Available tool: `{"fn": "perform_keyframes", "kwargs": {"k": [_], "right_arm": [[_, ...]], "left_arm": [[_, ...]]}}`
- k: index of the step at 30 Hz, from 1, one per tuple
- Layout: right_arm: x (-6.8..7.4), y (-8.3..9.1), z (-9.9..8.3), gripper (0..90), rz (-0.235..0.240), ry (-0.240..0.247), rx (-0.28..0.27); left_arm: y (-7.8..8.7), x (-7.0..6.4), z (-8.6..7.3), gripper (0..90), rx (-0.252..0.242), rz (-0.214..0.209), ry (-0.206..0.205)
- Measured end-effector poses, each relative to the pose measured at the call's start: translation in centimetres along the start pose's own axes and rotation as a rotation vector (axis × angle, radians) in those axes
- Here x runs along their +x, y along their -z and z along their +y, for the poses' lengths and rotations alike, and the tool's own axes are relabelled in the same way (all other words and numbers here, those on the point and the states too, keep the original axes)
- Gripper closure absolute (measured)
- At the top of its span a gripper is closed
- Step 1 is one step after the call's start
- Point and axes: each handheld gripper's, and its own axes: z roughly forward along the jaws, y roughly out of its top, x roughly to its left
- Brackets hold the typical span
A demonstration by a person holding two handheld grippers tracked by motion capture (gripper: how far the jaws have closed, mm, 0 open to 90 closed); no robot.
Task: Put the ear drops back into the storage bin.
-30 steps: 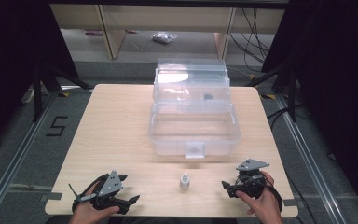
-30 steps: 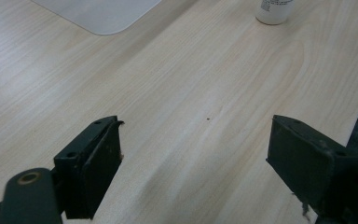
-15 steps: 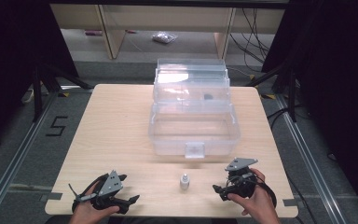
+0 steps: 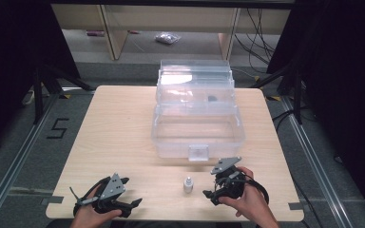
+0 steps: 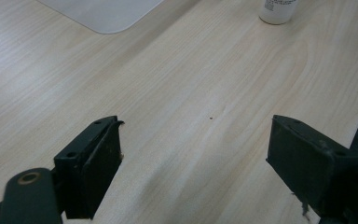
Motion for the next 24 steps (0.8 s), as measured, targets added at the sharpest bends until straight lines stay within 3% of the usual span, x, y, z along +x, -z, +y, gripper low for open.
{"fn": "perform_keyframes", "kwargs": {"k": [1, 2, 3, 4, 7, 8, 10, 13, 16, 20, 22, 23, 24], "right_arm": [[0.0, -0.1, 0.2, 21.0, 0.003, 0.03, -0.008], [0.3, -0.2, 0.5, 21.2, -0.001, 0.016, 0.012], [0.4, -0.3, 0.7, 21.7, 0.0, 0.031, 0.009], [0.4, -0.5, 1.0, 22.4, 0.024, 0.077, 0.005], [0.9, -0.8, 1.6, 23.5, 0.023, 0.069, 0.026], [0.8, -1.0, 1.8, 24.4, 0.032, 0.098, 0.024], [1.0, -1.3, 2.1, 24.8, 0.031, 0.085, 0.038], [0.9, -1.8, 2.5, 26.3, 0.037, 0.128, 0.039], [1.0, -2.0, 2.7, 26.6, 0.027, 0.11, 0.056], [0.9, -2.5, 3.2, 27.6, 0.047, 0.147, 0.062], [1.0, -2.6, 3.4, 27.8, 0.042, 0.129, 0.074], [1.1, -2.8, 3.6, 28.1, 0.045, 0.136, 0.078], [1.2, -2.9, 3.8, 28.3, 0.05, 0.135, 0.084]], "left_arm": [[0.0, 0.0, 0.0, 17.0, 0.006, 0.005, -0.005], [0.0, 0.0, 0.0, 17.0, 0.002, 0.003, 0.0], [-0.1, 0.0, 0.0, 17.0, 0.005, 0.003, -0.008], [-0.1, -0.1, 0.0, 17.0, 0.004, 0.006, 0.004], [0.0, 0.1, 0.0, 17.0, 0.007, 0.005, -0.004], [0.0, 0.1, 0.0, 17.0, 0.006, 0.006, -0.005], [0.0, 0.0, 0.0, 17.0, 0.001, 0.002, 0.0], [0.0, 0.0, 0.0, 17.0, 0.001, 0.002, -0.003], [-0.1, -0.1, 0.0, 17.1, 0.004, 0.006, 0.005], [0.0, 0.0, 0.0, 17.1, 0.005, 0.005, -0.005], [-0.1, -0.1, 0.0, 17.1, -0.01, -0.002, 0.011], [0.0, 0.1, 0.0, 17.0, 0.008, 0.005, -0.011], [0.0, 0.0, 0.0, 17.0, 0.005, 0.004, -0.007]]}}
